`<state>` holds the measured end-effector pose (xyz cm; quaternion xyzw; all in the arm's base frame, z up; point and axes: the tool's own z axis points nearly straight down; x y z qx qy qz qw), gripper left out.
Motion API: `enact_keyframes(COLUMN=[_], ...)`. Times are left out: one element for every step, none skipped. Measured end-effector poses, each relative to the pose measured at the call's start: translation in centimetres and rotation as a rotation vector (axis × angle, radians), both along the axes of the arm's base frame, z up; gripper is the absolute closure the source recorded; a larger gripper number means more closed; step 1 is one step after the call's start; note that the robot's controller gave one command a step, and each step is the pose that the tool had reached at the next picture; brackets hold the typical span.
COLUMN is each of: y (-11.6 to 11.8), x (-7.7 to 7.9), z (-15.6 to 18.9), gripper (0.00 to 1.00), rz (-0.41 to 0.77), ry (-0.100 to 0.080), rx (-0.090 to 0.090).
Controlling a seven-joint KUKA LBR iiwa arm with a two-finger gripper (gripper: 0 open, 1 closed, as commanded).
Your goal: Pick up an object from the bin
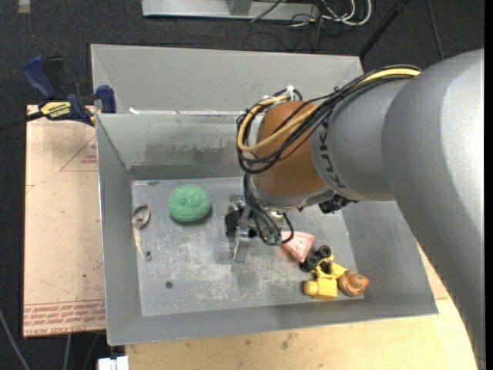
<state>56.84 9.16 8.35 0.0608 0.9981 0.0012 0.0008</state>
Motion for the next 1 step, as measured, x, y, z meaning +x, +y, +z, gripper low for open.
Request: enact_keyframes(y=[0.0], x=[0.0], z=[0.0], gripper=[1.0], rz=[0.0], ry=[0.0], rx=[0.0])
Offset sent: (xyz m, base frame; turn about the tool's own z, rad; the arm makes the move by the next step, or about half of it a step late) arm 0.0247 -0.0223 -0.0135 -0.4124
